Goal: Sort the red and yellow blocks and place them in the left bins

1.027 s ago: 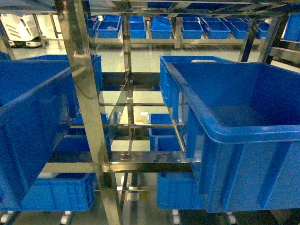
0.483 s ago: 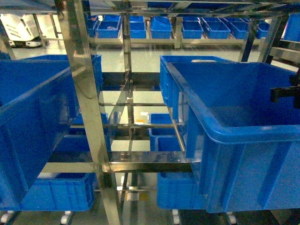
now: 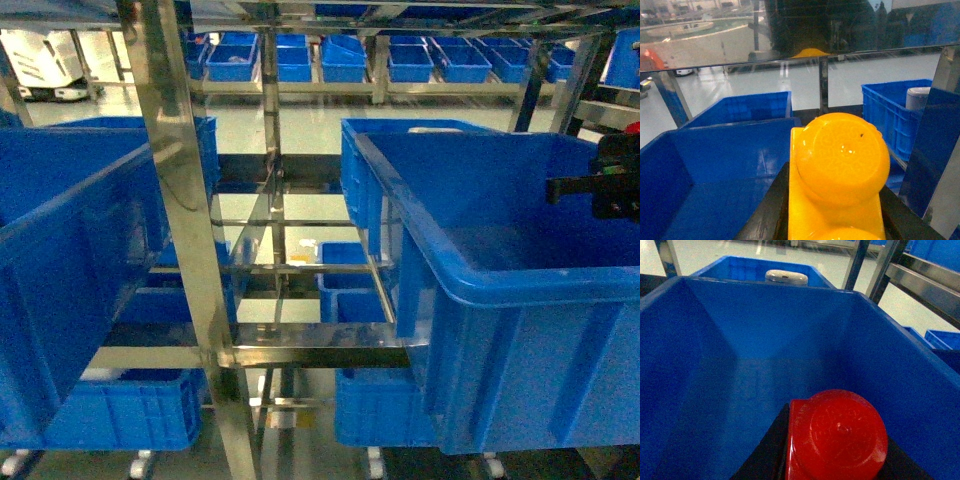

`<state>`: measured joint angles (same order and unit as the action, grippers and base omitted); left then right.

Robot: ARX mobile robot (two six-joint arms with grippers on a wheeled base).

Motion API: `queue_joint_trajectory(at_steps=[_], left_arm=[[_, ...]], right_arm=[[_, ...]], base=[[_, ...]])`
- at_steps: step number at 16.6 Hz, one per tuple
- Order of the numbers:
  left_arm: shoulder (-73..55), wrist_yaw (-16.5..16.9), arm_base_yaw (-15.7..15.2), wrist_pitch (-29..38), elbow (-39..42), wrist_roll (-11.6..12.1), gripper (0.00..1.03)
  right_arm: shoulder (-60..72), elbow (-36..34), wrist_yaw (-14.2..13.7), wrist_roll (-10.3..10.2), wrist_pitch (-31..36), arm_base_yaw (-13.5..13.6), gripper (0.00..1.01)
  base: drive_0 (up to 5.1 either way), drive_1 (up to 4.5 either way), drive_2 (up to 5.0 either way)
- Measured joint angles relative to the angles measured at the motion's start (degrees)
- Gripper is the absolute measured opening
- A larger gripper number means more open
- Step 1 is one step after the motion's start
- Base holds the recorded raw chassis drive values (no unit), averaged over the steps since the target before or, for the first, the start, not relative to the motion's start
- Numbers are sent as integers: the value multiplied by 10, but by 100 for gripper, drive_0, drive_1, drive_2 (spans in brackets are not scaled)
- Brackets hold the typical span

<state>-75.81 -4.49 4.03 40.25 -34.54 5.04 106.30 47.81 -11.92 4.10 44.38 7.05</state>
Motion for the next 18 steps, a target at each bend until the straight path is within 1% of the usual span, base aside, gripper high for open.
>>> queue_joint_trajectory(at_steps=[1,2,5,6,7,8,9,11,12,13,14,16,18], left_arm=[[0,0,0,0,0,0,27],[0,0,0,0,0,0,27],[0,0,0,0,0,0,27],[0,0,0,0,0,0,27],[0,0,0,0,0,0,27],[0,0,0,0,0,0,27],[0,0,0,0,0,0,27],[0,0,0,0,0,0,27],[0,0,0,0,0,0,27],[0,0,0,0,0,0,27],[0,0,0,0,0,0,27],[0,0,0,0,0,0,27],[0,0,0,0,0,0,27]], right_arm=[[15,18,-3,-1,-12,0,27],[34,44,-3,-9,-35,0,27],[90,104,-15,-13,-60,1,27],[108,133,-20,-24,-95,0,27],[126,169,-23,-42,-144,-4,27],[145,208,-21,-68,-200,-10,27],[161,231,-26,-89,-239,-12,27],[184,266,-28,-123,-289,-14,27],[190,283,-34,-133,-308,-14,27],[192,300,-35,-143,-315,-14,30],[192,308,-35,-149,-313,-14,39],[191,316,-33,-152,-307,-14,59],[184,298,-32,-154,-280,-15,79]], base=[[0,0,0],[0,0,0],[0,0,0],[0,0,0],[0,0,0],[0,0,0],[0,0,0],[0,0,0],[0,0,0],[0,0,0],[0,0,0],[0,0,0],[0,0,0]])
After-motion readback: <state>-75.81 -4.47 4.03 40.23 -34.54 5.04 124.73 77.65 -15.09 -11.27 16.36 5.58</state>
